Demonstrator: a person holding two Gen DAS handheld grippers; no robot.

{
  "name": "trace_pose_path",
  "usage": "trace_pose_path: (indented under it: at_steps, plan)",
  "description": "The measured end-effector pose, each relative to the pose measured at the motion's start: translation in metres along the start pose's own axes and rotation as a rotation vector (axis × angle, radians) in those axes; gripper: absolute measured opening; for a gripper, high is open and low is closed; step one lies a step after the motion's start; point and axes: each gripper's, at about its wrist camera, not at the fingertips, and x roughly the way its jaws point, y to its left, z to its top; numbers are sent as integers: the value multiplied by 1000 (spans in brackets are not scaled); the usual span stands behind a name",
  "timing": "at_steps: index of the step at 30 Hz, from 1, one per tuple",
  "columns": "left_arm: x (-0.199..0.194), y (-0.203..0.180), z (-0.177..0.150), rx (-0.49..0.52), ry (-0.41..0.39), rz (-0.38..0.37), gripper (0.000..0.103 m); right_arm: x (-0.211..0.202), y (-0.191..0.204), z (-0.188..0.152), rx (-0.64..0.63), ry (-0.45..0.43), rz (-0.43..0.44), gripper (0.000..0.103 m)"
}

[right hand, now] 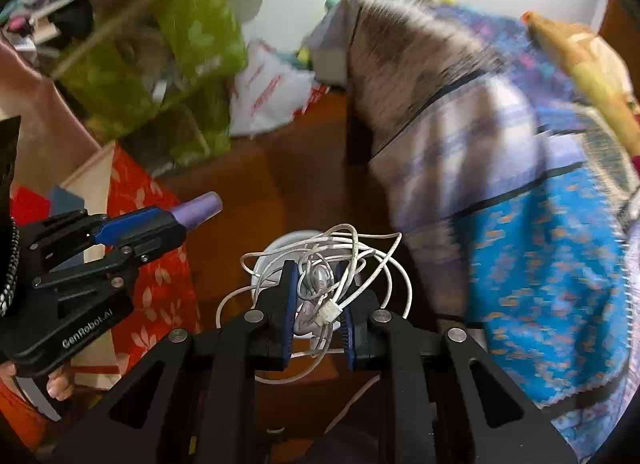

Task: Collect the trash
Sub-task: 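Carry the cable and cylinder down over the white bucket, then open both tools to drop the cable and cylinder into the bucket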

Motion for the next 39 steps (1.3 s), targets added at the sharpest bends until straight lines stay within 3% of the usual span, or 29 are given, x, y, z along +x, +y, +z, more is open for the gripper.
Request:
trace_pose_path:
  at_steps: [9, 11, 13, 22, 26, 29, 39]
  plan:
    - [44, 16, -5, -38, 89, 2, 25, 67, -5, 16, 84, 175, 90, 21]
    - [47, 17, -3, -43, 92, 3, 25, 70, -6, 19, 83, 188, 88, 29]
    - [51, 18, -1, -45, 94, 1, 25, 71, -6, 22, 76, 198, 82, 46]
    - [67, 3, 10, -24, 113, -17, 26, 50, -17, 25, 44, 132, 38, 46]
    - [75, -8, 14, -18, 135, -20, 33, 42, -21, 23, 41, 108, 18, 46]
    - [76, -17, 16, -3, 153, 6, 34, 32, -25, 19, 40, 87, -3, 46]
    - [11, -45, 20, 62, 59, 18, 34, -28, -33, 8, 54, -40, -24, 46]
